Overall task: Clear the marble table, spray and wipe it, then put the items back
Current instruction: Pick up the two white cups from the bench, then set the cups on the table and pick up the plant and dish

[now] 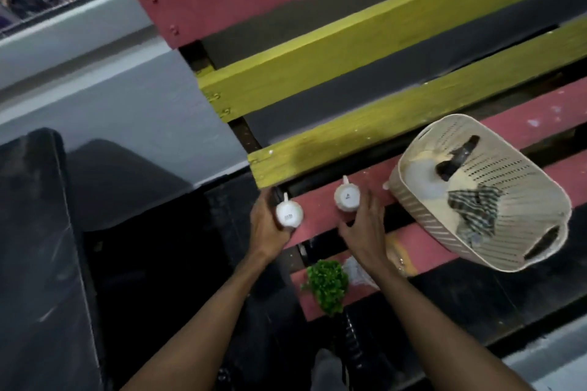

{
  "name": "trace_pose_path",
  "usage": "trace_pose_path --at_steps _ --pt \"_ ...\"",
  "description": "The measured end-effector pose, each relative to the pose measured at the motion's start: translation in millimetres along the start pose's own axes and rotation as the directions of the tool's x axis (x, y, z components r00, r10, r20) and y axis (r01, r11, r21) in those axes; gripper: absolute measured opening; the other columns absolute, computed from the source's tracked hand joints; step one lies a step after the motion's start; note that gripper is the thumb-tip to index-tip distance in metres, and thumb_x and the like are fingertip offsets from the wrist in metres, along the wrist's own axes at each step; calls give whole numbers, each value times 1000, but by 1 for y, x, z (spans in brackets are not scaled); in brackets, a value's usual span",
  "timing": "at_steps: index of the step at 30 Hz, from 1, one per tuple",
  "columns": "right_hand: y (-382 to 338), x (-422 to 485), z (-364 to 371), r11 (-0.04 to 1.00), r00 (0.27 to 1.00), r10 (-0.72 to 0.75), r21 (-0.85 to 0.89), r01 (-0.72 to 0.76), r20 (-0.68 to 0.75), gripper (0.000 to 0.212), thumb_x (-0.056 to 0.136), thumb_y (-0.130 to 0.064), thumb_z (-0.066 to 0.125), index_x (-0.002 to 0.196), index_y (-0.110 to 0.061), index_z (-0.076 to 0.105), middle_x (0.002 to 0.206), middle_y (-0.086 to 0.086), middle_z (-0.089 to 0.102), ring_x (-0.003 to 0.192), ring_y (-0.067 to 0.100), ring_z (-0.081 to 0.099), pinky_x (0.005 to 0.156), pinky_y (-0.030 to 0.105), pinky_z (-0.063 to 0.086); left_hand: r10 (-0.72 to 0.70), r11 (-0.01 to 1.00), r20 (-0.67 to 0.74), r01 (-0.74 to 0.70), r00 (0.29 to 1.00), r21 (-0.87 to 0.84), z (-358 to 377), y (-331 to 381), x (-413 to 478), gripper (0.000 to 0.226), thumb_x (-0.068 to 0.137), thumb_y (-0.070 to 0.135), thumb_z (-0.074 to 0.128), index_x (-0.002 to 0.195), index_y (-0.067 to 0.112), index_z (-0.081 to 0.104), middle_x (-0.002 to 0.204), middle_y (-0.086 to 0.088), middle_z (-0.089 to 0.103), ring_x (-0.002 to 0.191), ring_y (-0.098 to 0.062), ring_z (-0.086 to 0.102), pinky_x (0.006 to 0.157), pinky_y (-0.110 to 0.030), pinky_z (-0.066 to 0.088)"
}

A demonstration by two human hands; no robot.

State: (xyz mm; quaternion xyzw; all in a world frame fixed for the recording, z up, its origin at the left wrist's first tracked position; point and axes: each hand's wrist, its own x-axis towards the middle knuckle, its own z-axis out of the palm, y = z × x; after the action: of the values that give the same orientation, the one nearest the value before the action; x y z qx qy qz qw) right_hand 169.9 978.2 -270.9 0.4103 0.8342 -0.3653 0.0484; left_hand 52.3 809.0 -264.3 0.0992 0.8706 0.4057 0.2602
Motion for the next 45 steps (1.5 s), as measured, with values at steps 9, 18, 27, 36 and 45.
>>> trace_pose_path --at_steps 9,18,27,36,45 --pt "15 41 28 995 992 -73 54 79 -105 66 70 -14 84 128 0 55 121 20 61 113 39 57 96 45 45 -48 998 -64 45 997 -53 34 -23 4 77 81 11 81 149 13 45 147 -12 54 132 -28 55 107 -42 47" --pt "-98 -81 -4 970 967 -175 136 202 -184 56 67 -34 87 112 -18 57 103 5 62 98 29 56 79 42 51 40 991 -298 -76 954 -109 -113 9 -93 64 61 25 91 117 28 60 98 16 70 86 -1 66 73 -17 51" --pt "-286 -289 47 891 893 -404 136 433 -200 57 67 -44 84 115 -31 56 109 -8 62 101 19 59 80 39 51 26 976 -542 -138 840 -167 -386 -80 -261 65 54 26 93 112 34 64 98 22 74 86 1 71 77 -19 57" --pt "-439 -436 218 904 917 -398 174 392 5 46 66 -39 85 96 -25 52 93 -5 62 91 24 63 74 31 46 -125 982 -567 19 815 -188 -621 -279 -360 63 54 29 97 110 28 69 98 12 76 90 -7 72 84 -35 61" --pt "-504 -469 310 914 910 -407 48 404 86 45 73 -39 78 105 -20 53 98 -1 63 88 22 61 77 40 53 -165 960 -500 22 850 -279 -687 -375 -360 67 60 1 94 120 19 68 113 1 74 107 -18 70 100 -40 55"
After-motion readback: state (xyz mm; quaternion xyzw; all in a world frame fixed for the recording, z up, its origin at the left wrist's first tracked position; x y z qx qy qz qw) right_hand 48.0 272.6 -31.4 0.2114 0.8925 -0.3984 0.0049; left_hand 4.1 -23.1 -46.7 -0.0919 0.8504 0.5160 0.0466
